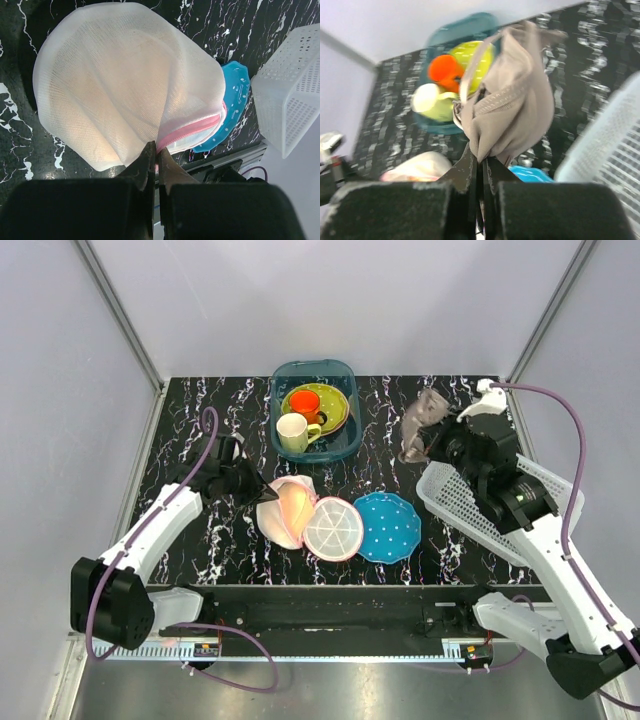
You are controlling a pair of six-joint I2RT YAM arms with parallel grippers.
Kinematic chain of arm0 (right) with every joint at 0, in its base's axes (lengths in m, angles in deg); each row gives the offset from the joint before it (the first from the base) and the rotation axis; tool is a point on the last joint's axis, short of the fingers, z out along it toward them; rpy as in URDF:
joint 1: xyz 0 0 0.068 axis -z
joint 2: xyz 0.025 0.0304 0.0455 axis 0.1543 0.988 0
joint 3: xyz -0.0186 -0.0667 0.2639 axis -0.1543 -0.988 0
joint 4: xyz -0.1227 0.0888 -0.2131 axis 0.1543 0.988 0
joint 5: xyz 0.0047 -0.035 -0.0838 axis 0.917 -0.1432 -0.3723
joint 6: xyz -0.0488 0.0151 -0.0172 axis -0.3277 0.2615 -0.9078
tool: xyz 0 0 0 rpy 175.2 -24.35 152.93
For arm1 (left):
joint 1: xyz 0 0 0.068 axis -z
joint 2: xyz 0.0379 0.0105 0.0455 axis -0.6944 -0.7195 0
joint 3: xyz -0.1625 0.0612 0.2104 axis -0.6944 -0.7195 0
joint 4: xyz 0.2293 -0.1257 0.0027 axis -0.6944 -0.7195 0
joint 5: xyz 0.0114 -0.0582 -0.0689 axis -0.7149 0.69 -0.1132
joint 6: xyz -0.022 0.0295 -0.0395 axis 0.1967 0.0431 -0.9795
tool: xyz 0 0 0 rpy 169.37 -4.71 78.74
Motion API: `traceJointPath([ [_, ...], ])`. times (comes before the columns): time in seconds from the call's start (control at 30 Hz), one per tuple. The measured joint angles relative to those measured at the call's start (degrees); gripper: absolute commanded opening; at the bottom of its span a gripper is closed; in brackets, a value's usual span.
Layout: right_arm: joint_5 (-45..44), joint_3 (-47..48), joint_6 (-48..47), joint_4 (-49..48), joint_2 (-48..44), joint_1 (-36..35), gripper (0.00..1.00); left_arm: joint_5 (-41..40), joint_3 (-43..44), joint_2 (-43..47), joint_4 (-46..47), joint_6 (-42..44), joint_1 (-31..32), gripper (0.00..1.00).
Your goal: Unzip the laundry bag and remove the bra
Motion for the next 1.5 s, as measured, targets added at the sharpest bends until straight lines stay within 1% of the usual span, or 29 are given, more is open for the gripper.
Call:
traceJointPath([
  [0.13, -6.4, -3.1, -1.7, 5.6, -1.7, 4.0, 0.0, 0.0, 0.0, -0.6, 0.0, 0.3, 0.0, 0.0],
  [0.23, -9.3, -6.8, -1.9, 8.7, -3.7, 9.2, 0.0, 0.1, 0.0, -0.7, 0.1, 0.5, 0.0, 0.0],
  [0.33, -9.9, -10.1, -1.7, 11.6, -5.7, 16.3, 0.0, 0.1, 0.0, -0.8, 0.1, 0.9, 0.0, 0.0],
  [0.4, -9.8, -11.0, -1.6, 12.9, -6.3, 19.6, 0.0, 0.1, 0.1, -0.9, 0.1, 1.0, 0.0, 0.0],
  [0.57, -9.1, -11.2, -1.6, 13.3, -5.6, 23.6, 0.0, 0.1, 0.1, -1.2, 0.2, 1.6, 0.0, 0.0],
  [0.6, -8.9, -11.2, -1.6, 13.3, -5.3, 24.0, 0.18, 0.1, 0.1, -1.2, 0.2, 1.7, 0.0, 0.0],
  [0.63, -8.7, -11.2, -1.6, 13.3, -4.9, 24.4, 0.5, 0.1, 0.1, -1.2, 0.2, 1.8, 0.0, 0.0],
  [0.67, -8.7, -11.3, -1.4, 13.2, -4.5, 24.8, 0.99, 0.1, 0.1, -1.2, 0.3, 1.9, 0.0, 0.0],
  [0.77, -7.9, -11.4, -1.7, 12.8, -2.7, 25.5, 1.0, 0.1, 0.1, -1.2, 0.3, 2.1, 0.0, 0.0],
  [0.83, -5.7, -11.4, -1.8, 12.7, -1.2, 25.6, 1.0, 0.1, 0.1, -1.2, 0.3, 2.3, 0.0, 0.0],
  [0.93, 0.7, -11.4, -1.6, 11.3, 0.0, 25.5, 1.0, 0.1, 0.1, -1.2, 0.3, 2.5, 0.0, 0.0],
  [1.0, 3.8, -11.4, -1.0, 9.2, 0.2, 23.8, 1.0, 0.1, 0.1, -1.2, 0.3, 2.6, 0.0, 0.0],
  [1.03, 3.9, -11.3, -0.8, 8.2, 0.4, 21.3, 1.0, 0.2, 0.1, -1.2, 0.3, 2.6, 0.0, 0.0],
  [1.1, 3.9, -10.5, -0.3, 6.5, 2.4, 12.3, 1.0, 0.1, 0.1, -1.2, 0.3, 2.7, 0.0, 0.0],
  [1.13, 4.0, -10.1, 0.1, 5.6, 3.9, 7.8, 1.0, 0.1, 0.1, -1.2, 0.2, 2.8, 0.0, 0.0],
  [1.27, 5.9, -9.9, 3.7, -0.4, 12.1, -6.8, 1.0, -0.1, 0.1, -1.2, 0.3, 2.8, 0.0, 0.0],
  [1.33, 7.1, -9.5, 5.9, -3.7, 18.1, -13.2, 0.94, -0.1, 0.1, -1.2, 0.3, 2.7, 0.0, 0.0],
  [1.43, 10.2, -8.5, 8.2, -7.7, 26.4, -18.8, 0.84, -0.2, 0.1, -1.2, 0.3, 2.5, 0.0, 0.0],
  [1.5, 11.9, -8.1, 9.6, -10.0, 30.5, -20.7, 0.83, -0.3, 0.1, -1.2, 0.3, 2.4, 0.0, 0.0],
])
